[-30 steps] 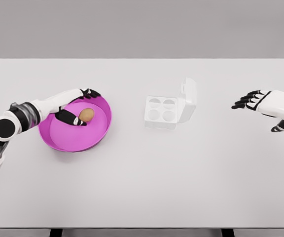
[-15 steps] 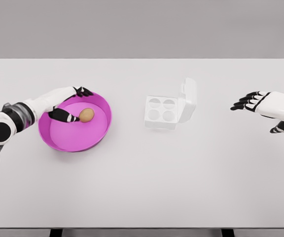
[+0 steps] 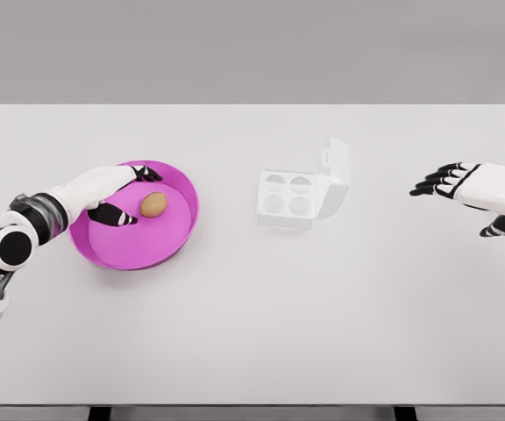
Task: Pack egg into the box and close the box lid
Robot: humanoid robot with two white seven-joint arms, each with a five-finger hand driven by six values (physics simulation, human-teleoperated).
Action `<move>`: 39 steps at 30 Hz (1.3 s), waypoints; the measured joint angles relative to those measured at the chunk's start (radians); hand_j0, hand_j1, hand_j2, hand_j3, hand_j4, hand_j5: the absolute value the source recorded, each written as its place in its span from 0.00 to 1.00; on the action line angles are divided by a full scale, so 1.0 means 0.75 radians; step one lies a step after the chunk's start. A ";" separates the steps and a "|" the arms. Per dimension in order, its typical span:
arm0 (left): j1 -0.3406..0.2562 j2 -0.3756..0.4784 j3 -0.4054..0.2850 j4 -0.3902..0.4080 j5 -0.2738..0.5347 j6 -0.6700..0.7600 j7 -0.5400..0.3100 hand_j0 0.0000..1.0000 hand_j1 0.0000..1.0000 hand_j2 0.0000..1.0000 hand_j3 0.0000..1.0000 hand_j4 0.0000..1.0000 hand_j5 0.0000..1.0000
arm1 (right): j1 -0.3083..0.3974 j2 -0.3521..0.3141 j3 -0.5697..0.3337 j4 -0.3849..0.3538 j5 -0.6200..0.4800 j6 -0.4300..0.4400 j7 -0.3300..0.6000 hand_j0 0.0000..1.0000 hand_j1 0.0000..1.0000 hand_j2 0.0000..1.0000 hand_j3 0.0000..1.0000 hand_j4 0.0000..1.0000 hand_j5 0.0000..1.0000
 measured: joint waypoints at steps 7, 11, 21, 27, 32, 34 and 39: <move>0.004 -0.044 0.000 -0.004 -0.095 -0.002 0.000 0.81 0.81 0.81 0.81 0.81 0.81 | 0.002 0.002 0.001 -0.001 0.000 0.000 0.000 1.00 1.00 1.00 1.00 1.00 1.00; 0.006 -0.051 -0.001 -0.010 -0.110 -0.003 0.000 0.81 0.81 0.81 0.81 0.81 0.81 | 0.002 0.002 0.002 -0.001 0.000 0.000 0.000 1.00 1.00 1.00 1.00 1.00 1.00; 0.031 -0.057 -0.005 -0.015 -0.139 -0.005 0.000 0.81 0.81 0.81 0.81 0.81 0.81 | 0.002 0.009 0.004 0.001 0.004 0.000 0.000 1.00 1.00 1.00 1.00 1.00 1.00; 0.031 -0.072 -0.005 -0.015 -0.169 -0.004 0.000 0.80 0.80 0.80 0.80 0.80 0.80 | 0.012 0.011 0.004 0.002 0.011 0.000 0.000 1.00 1.00 1.00 1.00 1.00 1.00; 0.031 -0.081 -0.005 -0.015 -0.179 -0.004 0.000 0.80 0.80 0.80 0.80 0.80 0.80 | 0.012 0.011 0.004 0.003 0.012 0.000 0.000 1.00 1.00 1.00 1.00 1.00 1.00; 0.031 -0.082 -0.005 -0.014 -0.180 -0.004 0.000 0.81 0.81 0.81 0.81 0.81 0.81 | 0.012 0.011 0.004 0.002 0.012 0.000 0.000 1.00 1.00 1.00 1.00 1.00 1.00; 0.031 -0.084 -0.006 -0.013 -0.182 -0.004 0.000 0.81 0.81 0.81 0.81 0.81 0.81 | 0.012 0.010 0.004 -0.001 0.012 0.000 0.000 1.00 1.00 1.00 1.00 1.00 1.00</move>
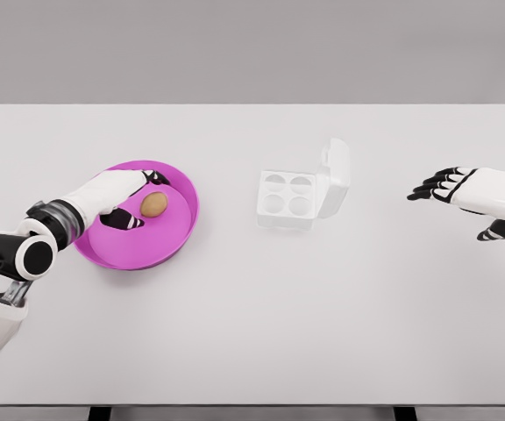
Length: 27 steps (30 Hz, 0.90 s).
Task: Pack egg into the box and close the box lid
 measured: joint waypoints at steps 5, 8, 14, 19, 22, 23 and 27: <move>0.000 -0.009 -0.001 0.003 -0.002 0.000 0.000 0.80 0.80 0.80 0.80 0.80 0.80 | 0.000 0.000 0.000 -0.001 0.000 0.000 0.000 1.00 1.00 1.00 1.00 1.00 1.00; 0.000 -0.012 -0.002 0.005 -0.002 0.000 0.000 0.80 0.80 0.80 0.80 0.80 0.80 | 0.000 0.000 0.000 -0.001 0.000 0.000 0.000 1.00 1.00 1.00 1.00 1.00 1.00; -0.002 -0.022 -0.001 0.013 -0.004 0.002 0.000 0.80 0.80 0.80 0.80 0.80 0.80 | 0.000 0.001 0.000 -0.002 0.000 0.000 0.000 1.00 1.00 1.00 1.00 1.00 1.00; -0.002 -0.028 -0.002 0.017 -0.005 0.002 0.000 0.80 0.80 0.80 0.80 0.80 0.80 | 0.000 0.000 0.000 -0.001 0.000 0.000 0.000 1.00 1.00 1.00 1.00 1.00 1.00; -0.002 -0.033 -0.002 0.018 -0.011 0.002 0.000 0.80 0.80 0.80 0.80 0.80 0.80 | 0.000 0.000 0.000 -0.002 0.000 0.000 0.000 1.00 1.00 1.00 1.00 1.00 1.00; -0.002 -0.035 -0.002 0.018 -0.014 0.002 0.000 0.80 0.80 0.80 0.80 0.80 0.80 | 0.000 0.000 0.000 -0.002 0.000 0.000 0.000 1.00 1.00 1.00 1.00 1.00 1.00; -0.002 -0.042 -0.002 0.019 -0.020 0.002 0.000 0.80 0.80 0.80 0.80 0.80 0.80 | 0.002 0.000 0.001 -0.003 0.000 0.000 0.000 1.00 1.00 1.00 1.00 1.00 1.00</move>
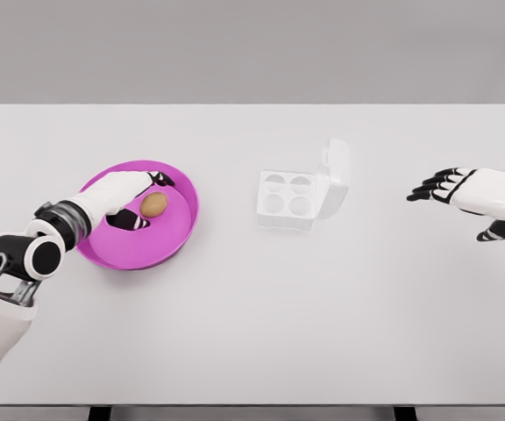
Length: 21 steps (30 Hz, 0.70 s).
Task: Pack egg into the box and close the box lid
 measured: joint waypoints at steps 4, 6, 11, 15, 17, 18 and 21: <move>0.000 -0.002 0.000 0.001 -0.002 0.000 0.000 0.79 0.79 0.79 0.79 0.79 0.79 | 0.000 0.000 0.000 0.000 0.000 0.000 0.000 1.00 1.00 1.00 1.00 1.00 1.00; 0.000 -0.002 0.000 0.002 -0.002 0.000 0.000 0.79 0.79 0.79 0.79 0.79 0.79 | 0.004 0.000 0.001 0.000 0.000 0.000 0.000 1.00 1.00 1.00 1.00 1.00 1.00; 0.000 -0.008 -0.003 0.006 -0.002 0.000 0.000 0.79 0.79 0.79 0.79 0.79 0.79 | 0.004 0.000 0.001 0.000 0.000 0.000 0.000 1.00 1.00 1.00 1.00 1.00 1.00; 0.000 -0.014 -0.004 0.007 -0.002 0.000 0.000 0.79 0.79 0.79 0.79 0.79 0.79 | 0.006 0.000 0.000 0.000 0.000 0.000 0.000 1.00 1.00 1.00 1.00 1.00 1.00; 0.000 -0.015 -0.004 0.008 -0.002 0.000 0.000 0.79 0.79 0.79 0.79 0.79 0.79 | 0.006 0.000 -0.001 -0.001 0.000 0.000 0.000 1.00 1.00 1.00 1.00 1.00 1.00; 0.000 -0.016 -0.004 0.008 -0.002 0.001 0.000 0.79 0.79 0.79 0.79 0.79 0.79 | 0.004 0.000 -0.001 -0.001 0.000 0.000 0.000 1.00 1.00 1.00 1.00 1.00 1.00; 0.000 -0.019 -0.004 0.009 -0.003 0.001 0.000 0.79 0.79 0.79 0.79 0.79 0.79 | 0.006 0.000 -0.001 -0.002 0.000 0.000 0.000 1.00 1.00 1.00 1.00 1.00 1.00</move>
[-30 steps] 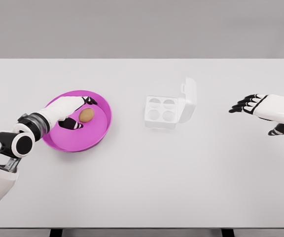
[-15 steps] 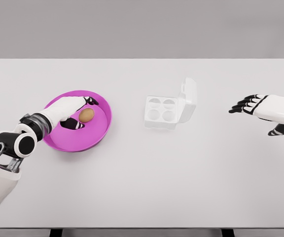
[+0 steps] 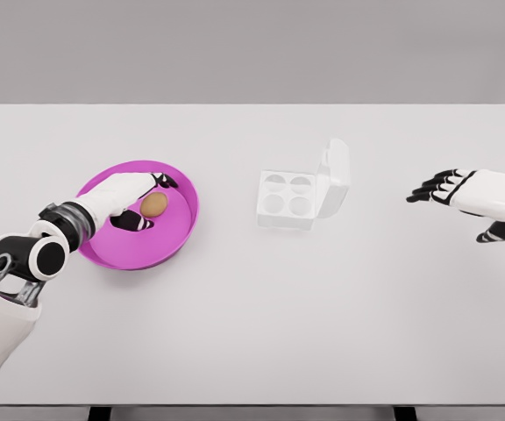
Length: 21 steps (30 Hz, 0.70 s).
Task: Pack egg into the box and close the box lid
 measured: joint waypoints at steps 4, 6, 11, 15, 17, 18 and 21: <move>0.000 -0.005 0.000 0.002 0.000 0.001 0.000 0.77 0.77 0.77 0.77 0.77 0.77 | 0.000 0.000 0.000 0.000 0.000 0.000 0.000 1.00 1.00 1.00 1.00 1.00 1.00; 0.000 -0.008 0.001 0.002 0.000 0.000 0.000 0.77 0.77 0.77 0.77 0.77 0.77 | -0.002 0.000 0.000 0.000 0.000 0.000 0.000 1.00 1.00 1.00 1.00 1.00 1.00; 0.000 -0.013 0.000 0.003 0.000 0.001 0.000 0.76 0.76 0.76 0.76 0.76 0.76 | 0.000 -0.001 0.000 0.000 0.000 0.000 0.000 1.00 1.00 1.00 1.00 1.00 1.00; 0.000 -0.017 0.000 0.003 0.000 0.001 0.000 0.75 0.75 0.75 0.75 0.75 0.75 | 0.000 0.000 0.000 0.000 0.000 0.000 0.000 1.00 1.00 1.00 1.00 1.00 1.00; 0.002 -0.018 0.000 0.003 0.000 0.001 0.000 0.73 0.73 0.73 0.73 0.73 0.73 | 0.000 0.000 0.000 0.000 0.000 0.000 0.000 1.00 1.00 1.00 1.00 1.00 1.00; 0.000 -0.018 0.000 0.003 0.000 0.001 0.000 0.72 0.72 0.72 0.72 0.72 0.72 | 0.000 0.000 0.000 0.000 0.000 0.000 0.000 1.00 1.00 1.00 1.00 1.00 1.00; 0.002 -0.019 -0.001 0.002 0.000 0.001 0.000 0.72 0.72 0.72 0.72 0.72 0.72 | -0.002 -0.002 -0.001 0.005 0.000 0.000 0.000 1.00 1.00 1.00 1.00 1.00 1.00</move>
